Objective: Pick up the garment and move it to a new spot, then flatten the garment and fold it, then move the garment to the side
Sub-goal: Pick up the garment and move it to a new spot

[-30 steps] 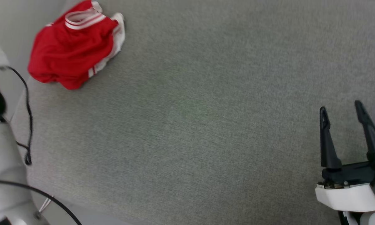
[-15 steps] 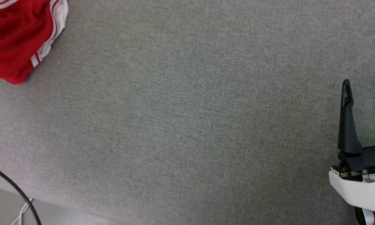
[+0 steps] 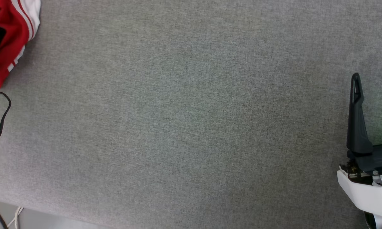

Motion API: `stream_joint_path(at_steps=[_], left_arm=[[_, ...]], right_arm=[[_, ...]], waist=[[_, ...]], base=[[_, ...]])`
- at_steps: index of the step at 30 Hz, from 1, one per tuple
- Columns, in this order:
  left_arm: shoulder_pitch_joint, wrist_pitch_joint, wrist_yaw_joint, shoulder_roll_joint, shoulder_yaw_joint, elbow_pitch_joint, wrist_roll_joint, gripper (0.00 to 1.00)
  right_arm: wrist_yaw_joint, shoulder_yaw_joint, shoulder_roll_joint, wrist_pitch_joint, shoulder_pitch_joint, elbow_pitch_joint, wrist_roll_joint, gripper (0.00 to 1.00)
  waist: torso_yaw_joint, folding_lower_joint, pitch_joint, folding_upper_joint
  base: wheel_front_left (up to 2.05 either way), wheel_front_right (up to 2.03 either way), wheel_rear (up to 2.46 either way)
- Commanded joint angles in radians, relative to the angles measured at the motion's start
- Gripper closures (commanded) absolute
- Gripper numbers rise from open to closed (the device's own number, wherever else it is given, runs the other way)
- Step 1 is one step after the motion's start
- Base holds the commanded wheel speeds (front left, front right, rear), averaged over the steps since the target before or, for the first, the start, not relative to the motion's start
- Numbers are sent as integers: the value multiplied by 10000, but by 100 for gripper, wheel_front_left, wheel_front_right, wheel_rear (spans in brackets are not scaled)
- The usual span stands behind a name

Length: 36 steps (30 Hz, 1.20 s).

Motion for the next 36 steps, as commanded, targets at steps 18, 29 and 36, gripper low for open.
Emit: stream_joint_path(at_steps=[18,29,36], left_arm=[[-377,248,6,1000,-1926,-45,-1054,100],[-1055,-576,7,2213,-2794,-1889,-1176,100],[-1998,-292,7,2600,-3622,-3550,-763,100]], right_arm=[[-3,208,77,-24,-245,192,96,0],[-3,421,174,-24,-105,828,640,0],[-3,494,180,-24,2,1216,1379,0]], waist=[[-167,-1,-398,-1],[-378,-1,-2055,-1],[-748,-1,-3024,-1]], base=[[0,0,0],[0,0,0],[0,0,0]])
